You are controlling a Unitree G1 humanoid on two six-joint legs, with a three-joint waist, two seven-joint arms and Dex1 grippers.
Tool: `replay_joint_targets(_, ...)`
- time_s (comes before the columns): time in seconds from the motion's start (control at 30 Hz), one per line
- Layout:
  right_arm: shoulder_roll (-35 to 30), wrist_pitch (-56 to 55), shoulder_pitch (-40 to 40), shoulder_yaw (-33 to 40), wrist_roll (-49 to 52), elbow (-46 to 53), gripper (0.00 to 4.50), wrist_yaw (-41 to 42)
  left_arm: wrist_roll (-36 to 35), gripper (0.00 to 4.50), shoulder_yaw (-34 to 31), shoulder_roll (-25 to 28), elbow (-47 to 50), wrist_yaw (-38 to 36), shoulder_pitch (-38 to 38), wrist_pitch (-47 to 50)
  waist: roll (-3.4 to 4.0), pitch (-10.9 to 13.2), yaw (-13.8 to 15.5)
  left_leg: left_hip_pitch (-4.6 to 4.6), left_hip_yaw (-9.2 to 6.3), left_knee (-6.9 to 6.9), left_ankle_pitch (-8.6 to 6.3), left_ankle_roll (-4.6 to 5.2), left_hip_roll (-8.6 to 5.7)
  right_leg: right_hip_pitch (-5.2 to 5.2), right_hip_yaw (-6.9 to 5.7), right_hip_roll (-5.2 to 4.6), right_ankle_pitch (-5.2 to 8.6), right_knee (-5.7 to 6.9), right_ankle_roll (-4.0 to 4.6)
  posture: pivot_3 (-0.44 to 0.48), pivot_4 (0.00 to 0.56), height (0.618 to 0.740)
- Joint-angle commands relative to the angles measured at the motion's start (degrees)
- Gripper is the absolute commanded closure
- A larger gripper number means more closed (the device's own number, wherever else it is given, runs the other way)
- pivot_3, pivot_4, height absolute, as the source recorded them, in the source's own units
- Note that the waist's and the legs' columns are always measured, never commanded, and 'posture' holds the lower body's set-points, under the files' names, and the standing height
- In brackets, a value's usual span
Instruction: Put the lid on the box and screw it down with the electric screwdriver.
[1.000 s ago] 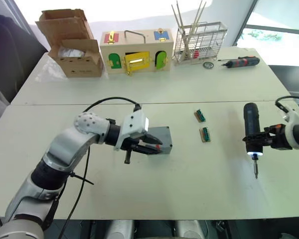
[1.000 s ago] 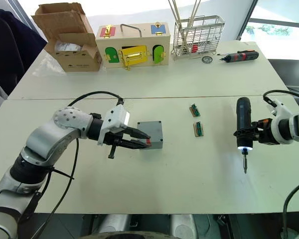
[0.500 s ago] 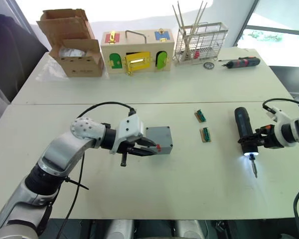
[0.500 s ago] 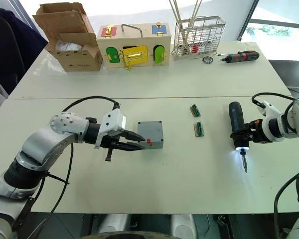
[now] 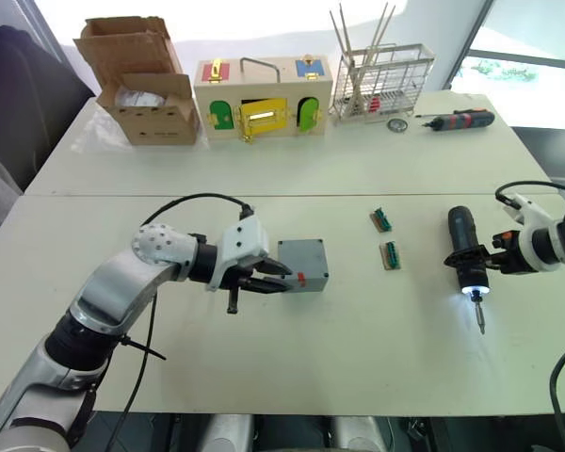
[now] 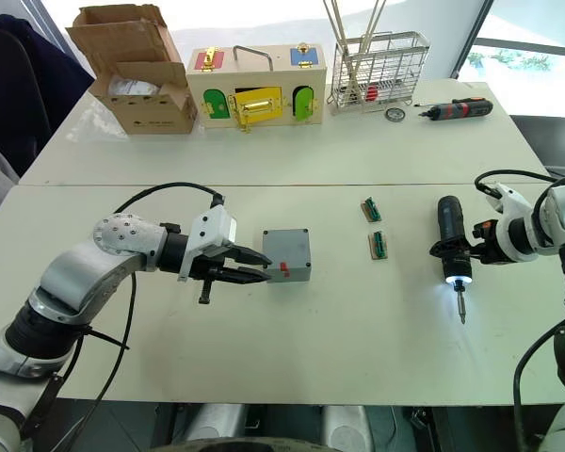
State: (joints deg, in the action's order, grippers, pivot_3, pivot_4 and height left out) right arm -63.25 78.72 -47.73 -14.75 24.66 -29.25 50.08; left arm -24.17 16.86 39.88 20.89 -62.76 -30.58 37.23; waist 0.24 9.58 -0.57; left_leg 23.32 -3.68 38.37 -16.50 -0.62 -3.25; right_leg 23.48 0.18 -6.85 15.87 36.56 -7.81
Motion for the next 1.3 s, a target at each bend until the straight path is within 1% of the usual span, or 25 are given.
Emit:
replay_joint_targets(0.03, 0.0, -1.7, -1.1, 1.5, -2.3, 0.1, 0.04, -0.1, 0.3, 3.42, -1.7, 0.6, 0.3, 0.2, -0.6, -0.7, 0.0, 0.0, 0.0, 0.0, 0.0, 0.0, 0.0, 0.0, 0.0, 0.0, 0.0, 0.0, 0.0, 0.0, 0.0, 0.0, 0.15, 0.731)
replay_joint_targets(0.2, -0.3, -4.4, -4.1, 3.2, -3.9, -0.4, 0.04, 0.7, 0.4, 3.42, -2.9, 1.5, -1.8, 0.1, -1.2, -1.1, 0.04, 0.0, -0.2, 0.0, 0.02, -0.02, 0.01, -0.02, 0.0, 0.06, 0.01, 0.0, 0.0, 0.04, 0.0, 0.0, 0.15, 0.731)
replay_joint_targets(0.37, -0.4, -7.5, -6.5, 6.1, -4.9, 0.6, 0.04, 0.7, -1.1, 3.42, -6.2, 1.4, -4.4, 1.1, -1.6, -0.3, 0.03, 0.0, -0.2, 0.01, 0.02, -0.07, 0.03, -0.06, 0.01, 0.15, 0.0, 0.01, 0.0, 0.11, 0.0, 0.0, 0.15, 0.731)
replay_joint_targets(0.4, -0.5, -8.2, -6.4, 6.6, -5.1, 1.2, 0.04, 0.7, -1.3, 3.42, -6.9, 1.3, -4.7, 1.2, -1.5, -0.2, 0.03, 0.0, -0.1, 0.01, 0.03, -0.07, 0.04, -0.07, 0.01, 0.15, 0.0, 0.01, 0.0, 0.11, 0.0, 0.0, 0.15, 0.731)
replay_joint_targets(0.5, -1.2, -16.2, -5.0, 9.5, -5.3, 7.3, 0.04, 1.7, -2.8, 3.42, -10.5, 0.1, -7.0, 3.5, -1.9, 1.5, 0.05, 0.0, -0.1, 0.03, 0.05, -0.06, 0.04, -0.08, 0.01, 0.18, 0.03, 0.0, 0.0, 0.15, 0.0, 0.0, 0.15, 0.731)
replay_joint_targets(0.6, 0.1, -19.4, -0.2, 16.3, 0.2, 19.5, 0.04, 4.8, -2.0, 3.42, -11.5, 0.5, -8.0, 4.9, -0.4, 1.9, 0.03, 0.0, -0.2, 0.05, 0.08, -0.07, 0.05, -0.09, 0.02, 0.33, 0.03, -0.01, 0.0, 0.45, -0.01, 0.0, 0.15, 0.731)
replay_joint_targets(0.63, 0.7, -20.2, 5.0, 18.8, 3.5, 28.3, 0.04, 7.1, -1.1, 3.42, -10.7, 0.9, -8.1, 5.1, 0.7, 1.8, 0.02, 0.0, -0.1, 0.05, 0.07, -0.1, 0.05, -0.1, 0.03, 0.36, 0.0, 0.0, 0.01, 0.47, -0.02, 0.0, 0.15, 0.731)
replay_joint_targets(0.67, 1.1, -20.7, 8.8, 20.5, 5.9, 34.6, 0.04, 8.4, -0.5, 3.42, -10.3, 1.3, -8.1, 5.1, 1.6, 1.6, -0.02, 0.0, -0.1, 0.05, 0.07, -0.13, 0.06, -0.11, 0.04, 0.4, -0.01, 0.0, 0.01, 0.5, -0.02, 0.0, 0.15, 0.731)
replay_joint_targets(0.77, 3.2, -19.5, 18.0, 23.1, 10.8, 48.3, 0.04, 8.4, 1.6, 3.42, -8.5, 1.7, -8.9, 5.3, 2.9, 0.5, -0.04, 0.0, -0.1, 0.06, 0.0, -0.13, 0.08, -0.14, 0.09, 0.38, -0.09, 0.03, 0.01, 0.59, -0.02, 0.0, 0.15, 0.731)
replay_joint_targets(0.83, 4.7, -20.2, 24.2, 22.2, 12.2, 56.2, 0.04, 7.6, 4.0, 3.42, -6.5, 0.8, -10.6, 6.1, 2.9, -0.8, -0.05, 0.0, 0.2, 0.08, 0.02, 0.01, 0.08, -0.13, 0.06, 0.38, -0.05, -0.02, 0.01, 0.58, -0.01, 0.0, 0.15, 0.731)
replay_joint_targets(0.9, 6.0, -20.7, 27.5, 21.5, 12.8, 60.3, 0.04, 6.3, 5.6, 3.42, -5.1, 0.3, -11.7, 6.4, 2.9, -2.0, -0.06, 0.0, 0.8, 0.05, 0.0, 0.08, -0.04, 0.07, 0.02, 0.3, -0.05, -0.04, 0.01, 0.59, -0.01, 0.0, 0.15, 0.731)
replay_joint_targets(1.0, 9.3, -20.5, 30.6, 20.1, 13.4, 64.1, 0.04, 2.8, 7.2, 3.42, -3.6, -0.7, -12.7, 6.6, 2.9, -2.9, -0.07, 0.0, 1.1, 0.05, -0.01, 0.22, -0.06, 0.1, 0.02, 0.26, -0.05, -0.03, 0.01, 0.59, -0.01, 0.0, 0.15, 0.731)
replay_joint_targets(1.03, 10.1, -20.9, 31.2, 19.2, 12.9, 64.9, 0.04, 1.8, 7.7, 3.42, -3.3, -0.8, -13.0, 6.5, 2.9, -3.3, -0.07, 0.0, 1.3, 0.06, -0.02, 0.29, -0.06, 0.08, 0.02, 0.25, -0.06, -0.03, 0.01, 0.59, -0.01, 0.0, 0.15, 0.731)
replay_joint_targets(1.1, 13.3, -23.3, 32.1, 13.9, 9.4, 64.9, 0.04, -1.5, 9.3, 3.42, -1.9, -2.8, -14.6, 7.4, 2.0, -4.3, -0.08, 0.0, 1.3, 0.09, -0.04, 0.37, -0.03, 0.02, 0.02, 0.23, -0.08, -0.03, 0.01, 0.59, -0.01, 0.0, 0.15, 0.731)
replay_joint_targets(1.17, 16.0, -24.6, 32.1, 10.6, 7.2, 63.8, 0.04, -4.0, 10.4, 3.42, -0.8, -4.4, -15.6, 7.9, 1.2, -5.0, -0.11, 0.0, 1.3, 0.07, -0.05, 0.45, 0.0, -0.03, 0.02, 0.14, -0.1, -0.02, 0.01, 0.58, -0.01, 0.0, 0.15, 0.731)
replay_joint_targets(1.3, 18.1, -25.6, 32.0, 8.3, 5.3, 62.9, 0.04, -5.9, 12.4, 3.42, 0.3, -5.8, -17.0, 7.8, 0.5, -6.6, -0.12, 0.0, 1.3, 0.1, -0.06, 0.52, -0.01, -0.02, -0.01, 0.15, -0.09, -0.03, 0.01, 0.59, -0.01, 0.0, 0.15, 0.731)
